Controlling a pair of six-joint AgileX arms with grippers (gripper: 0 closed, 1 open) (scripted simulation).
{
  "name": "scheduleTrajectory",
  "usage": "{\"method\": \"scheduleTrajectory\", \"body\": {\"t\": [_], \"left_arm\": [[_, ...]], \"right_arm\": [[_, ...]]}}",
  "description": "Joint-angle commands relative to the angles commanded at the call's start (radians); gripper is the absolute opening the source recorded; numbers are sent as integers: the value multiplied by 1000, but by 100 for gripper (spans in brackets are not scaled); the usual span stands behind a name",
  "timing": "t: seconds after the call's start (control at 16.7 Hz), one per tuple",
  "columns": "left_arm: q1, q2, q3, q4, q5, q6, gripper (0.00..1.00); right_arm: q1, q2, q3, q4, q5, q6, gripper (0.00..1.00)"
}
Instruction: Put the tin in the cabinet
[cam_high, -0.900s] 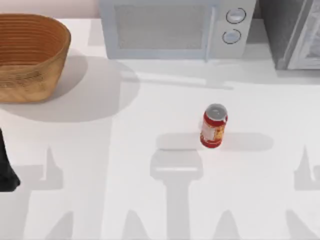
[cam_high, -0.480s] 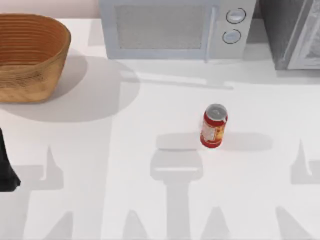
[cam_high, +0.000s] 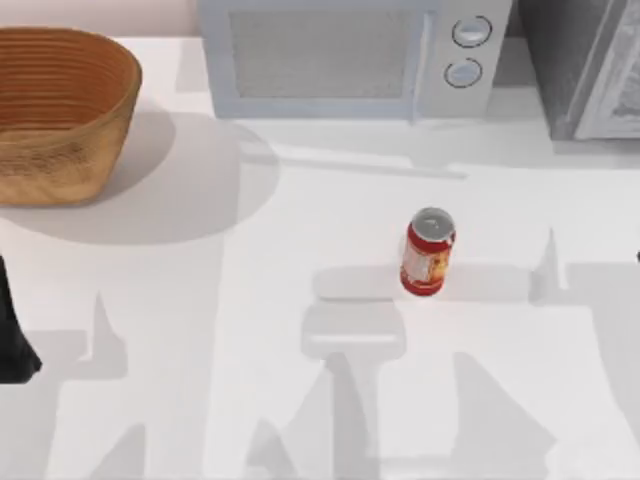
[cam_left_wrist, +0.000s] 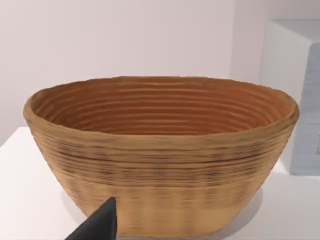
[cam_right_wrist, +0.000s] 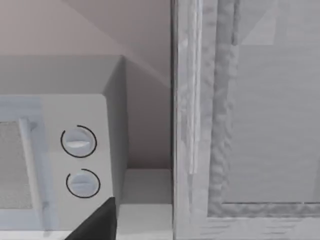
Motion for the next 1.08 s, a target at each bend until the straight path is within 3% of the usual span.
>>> {"method": "scheduleTrajectory", "body": {"t": [0.66, 1.08], "left_arm": [[0, 0, 0, 0, 0, 0, 100], [0, 0, 0, 0, 0, 0, 100]], "right_arm": [[426, 1115, 276, 844, 449, 4, 100], [615, 1610, 391, 1207, 651, -5, 100]]}}
